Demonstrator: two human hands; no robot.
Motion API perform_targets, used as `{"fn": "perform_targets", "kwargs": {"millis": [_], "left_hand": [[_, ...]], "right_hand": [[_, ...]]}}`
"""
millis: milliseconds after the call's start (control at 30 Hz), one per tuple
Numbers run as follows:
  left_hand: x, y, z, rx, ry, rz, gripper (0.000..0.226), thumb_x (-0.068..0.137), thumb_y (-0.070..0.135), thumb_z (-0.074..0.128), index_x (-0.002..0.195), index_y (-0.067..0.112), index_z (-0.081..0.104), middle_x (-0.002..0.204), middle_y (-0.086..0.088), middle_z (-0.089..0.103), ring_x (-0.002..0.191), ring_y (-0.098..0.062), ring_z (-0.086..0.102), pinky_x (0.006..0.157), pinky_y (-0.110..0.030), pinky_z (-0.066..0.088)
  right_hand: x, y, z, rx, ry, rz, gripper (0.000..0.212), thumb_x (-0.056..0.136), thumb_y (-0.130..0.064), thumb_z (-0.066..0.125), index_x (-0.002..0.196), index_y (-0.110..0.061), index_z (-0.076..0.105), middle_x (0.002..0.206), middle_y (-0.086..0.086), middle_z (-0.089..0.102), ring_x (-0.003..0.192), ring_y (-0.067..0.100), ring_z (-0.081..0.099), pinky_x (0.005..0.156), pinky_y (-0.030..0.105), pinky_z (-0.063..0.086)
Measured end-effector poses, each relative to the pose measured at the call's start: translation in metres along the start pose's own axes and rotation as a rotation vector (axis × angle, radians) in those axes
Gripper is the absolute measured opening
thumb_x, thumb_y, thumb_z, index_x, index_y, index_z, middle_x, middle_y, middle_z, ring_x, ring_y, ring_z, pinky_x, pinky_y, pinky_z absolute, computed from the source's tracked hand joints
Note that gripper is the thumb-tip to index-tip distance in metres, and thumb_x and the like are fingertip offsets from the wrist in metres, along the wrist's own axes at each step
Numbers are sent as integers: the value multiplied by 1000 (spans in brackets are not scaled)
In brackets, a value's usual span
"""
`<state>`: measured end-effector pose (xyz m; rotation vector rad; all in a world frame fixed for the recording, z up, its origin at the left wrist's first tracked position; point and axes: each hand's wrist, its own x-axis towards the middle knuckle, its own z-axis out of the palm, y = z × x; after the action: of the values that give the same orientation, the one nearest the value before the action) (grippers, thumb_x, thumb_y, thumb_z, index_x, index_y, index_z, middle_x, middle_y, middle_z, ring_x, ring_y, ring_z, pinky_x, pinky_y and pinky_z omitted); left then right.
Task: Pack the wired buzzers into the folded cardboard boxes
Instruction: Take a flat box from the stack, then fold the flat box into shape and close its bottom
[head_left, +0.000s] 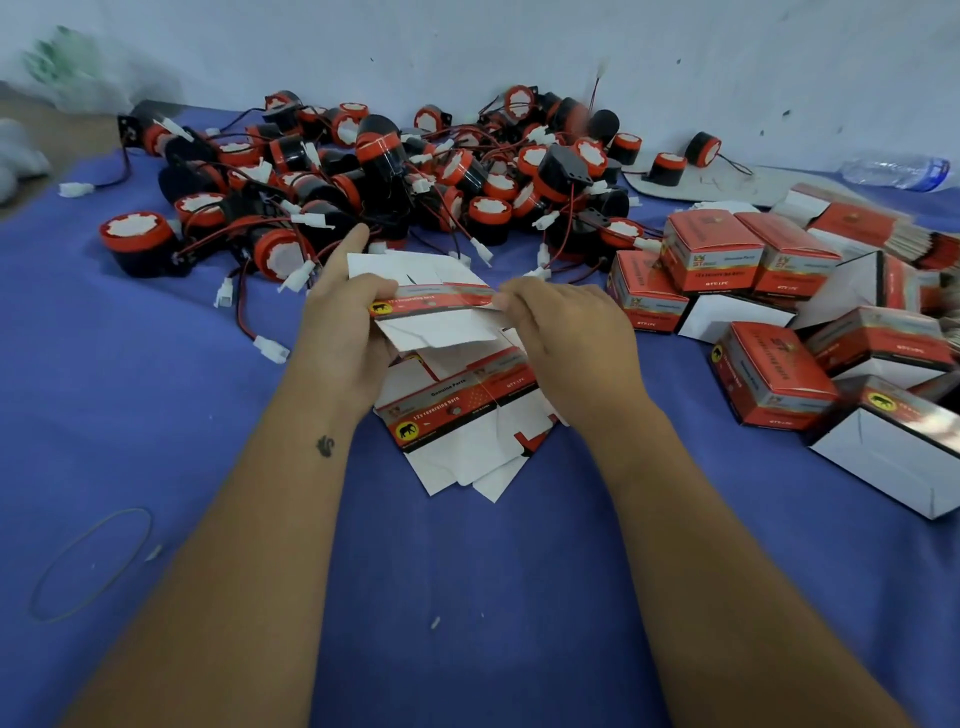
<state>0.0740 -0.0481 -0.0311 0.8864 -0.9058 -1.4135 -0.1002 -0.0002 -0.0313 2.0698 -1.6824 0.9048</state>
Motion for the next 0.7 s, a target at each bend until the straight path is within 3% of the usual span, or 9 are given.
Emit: {"fn": "perform_targets", "kwargs": {"millis": [67,200,267,333,433,533,600,700], "left_hand": [[-3,0,4,-65,6,41,48,97,4,40,135,33,49,126,-2,57,76,-7,70,58,-25,55],[-3,1,6,-185,114,81,36,98,7,39,115,36,52,86,5,65,63,-8,65,54,-26,52],[-2,1,5,-200,155,139,29,100,10,38,112,33,51,72,11,64,64,-8,63,56,-26,52],[-3,4,5,-205,161,166,18,102,19,42,113,25,54,82,9,64,75,-10,64,62,-27,52],[-9,6,9,-101,100,184,29,104,30,44,126,17,57,108,-3,61,94,-16,63,78,-33,55],[-14,5,9,315,141,576,36,103,7,37,133,20,52,145,-8,44,134,-18,43,112,-33,37],[-16,6,10,569,129,840,61,82,-16,35,130,19,47,148,-17,40,142,-28,32,119,-38,26],[-18,10,13,785,182,997,71,71,-12,35,138,8,47,150,-22,36,143,-39,28,118,-49,24]], "right_hand": [[2,-4,-2,-74,140,-113,32,99,-23,46,103,-3,70,69,10,68,58,32,60,64,37,48],[3,-6,0,-109,232,-241,19,91,-14,66,106,-3,72,70,10,68,51,33,57,56,36,52],[2,-7,2,-120,206,-241,25,84,-7,74,109,-4,71,72,10,68,51,32,55,54,37,51],[1,-11,3,-65,163,-211,28,82,-3,74,110,-3,71,77,12,69,54,34,56,56,37,51],[0,-16,1,108,81,-56,18,94,-15,60,101,-3,72,85,13,68,66,35,59,63,43,49],[-1,-16,2,267,17,130,20,97,-18,56,93,-3,68,83,10,66,72,29,58,66,46,47],[1,-15,2,435,12,253,13,95,-11,58,93,-5,69,82,5,67,71,18,58,64,37,49],[3,-13,1,664,1,402,19,92,-5,57,98,-15,73,89,-4,69,74,2,65,63,22,53]]}}
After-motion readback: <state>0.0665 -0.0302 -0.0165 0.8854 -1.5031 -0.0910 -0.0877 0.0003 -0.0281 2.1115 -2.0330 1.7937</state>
